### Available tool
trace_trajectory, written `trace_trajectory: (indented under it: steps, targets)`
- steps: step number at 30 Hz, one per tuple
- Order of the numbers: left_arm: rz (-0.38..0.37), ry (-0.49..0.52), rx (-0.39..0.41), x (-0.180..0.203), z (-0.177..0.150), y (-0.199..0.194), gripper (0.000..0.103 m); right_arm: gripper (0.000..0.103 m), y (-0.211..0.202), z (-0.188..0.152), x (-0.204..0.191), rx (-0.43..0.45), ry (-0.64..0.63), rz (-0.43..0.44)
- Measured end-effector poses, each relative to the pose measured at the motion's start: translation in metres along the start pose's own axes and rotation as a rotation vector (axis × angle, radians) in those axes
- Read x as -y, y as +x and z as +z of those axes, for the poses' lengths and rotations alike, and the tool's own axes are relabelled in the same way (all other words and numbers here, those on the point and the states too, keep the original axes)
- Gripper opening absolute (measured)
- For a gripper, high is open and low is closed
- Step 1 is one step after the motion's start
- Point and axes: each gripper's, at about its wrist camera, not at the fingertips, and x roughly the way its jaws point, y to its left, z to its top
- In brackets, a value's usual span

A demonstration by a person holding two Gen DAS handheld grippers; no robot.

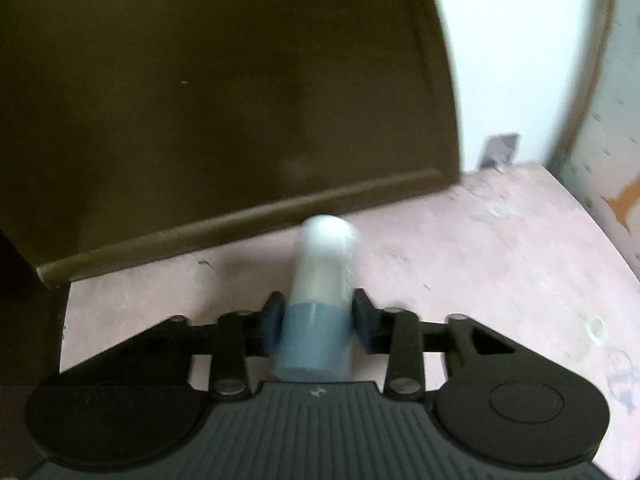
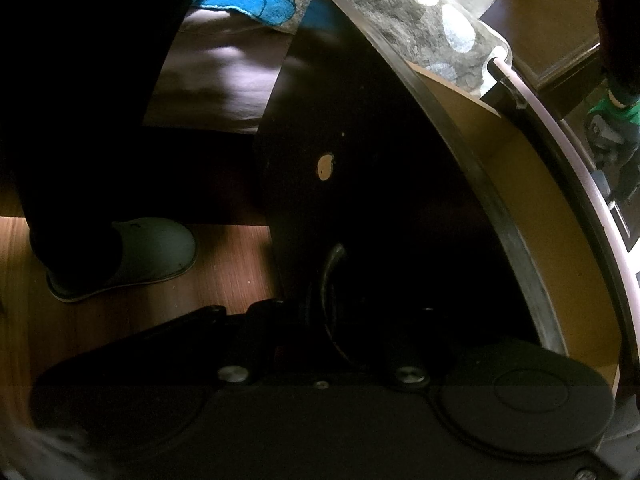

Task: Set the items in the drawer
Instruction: 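Carry the tube over the open drawer and release it with the left tool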

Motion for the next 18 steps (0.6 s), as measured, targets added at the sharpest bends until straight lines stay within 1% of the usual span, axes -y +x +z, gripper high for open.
trace_trajectory:
  steps: [3,5,9,12,15,18]
  targets:
    - [0.009,0.025,-0.008,0.011,-0.014,-0.015,0.033,0.005,0.000,0.000,0.000,-0.002,-0.008,-0.001]
    - [0.017,0.011,0.002,0.016,-0.025,-0.029,0.033,0.005,0.000,0.001,0.000,-0.004,-0.011,-0.002]
    - [0.019,-0.060,0.014,0.022,-0.047,-0.058,0.033,0.004,0.000,0.001,0.000,-0.006,-0.014,-0.001]
    - [0.011,-0.088,0.009,0.032,-0.067,-0.081,0.033,0.003,0.000,0.002,0.000,-0.010,-0.016,-0.003]
    - [-0.007,-0.124,0.003,0.041,-0.087,-0.106,0.033,0.003,0.001,0.003,-0.001,-0.014,-0.018,-0.007]
    - [-0.051,-0.214,0.003,0.045,-0.108,-0.133,0.033,0.003,0.001,0.004,-0.002,-0.016,-0.019,-0.010]
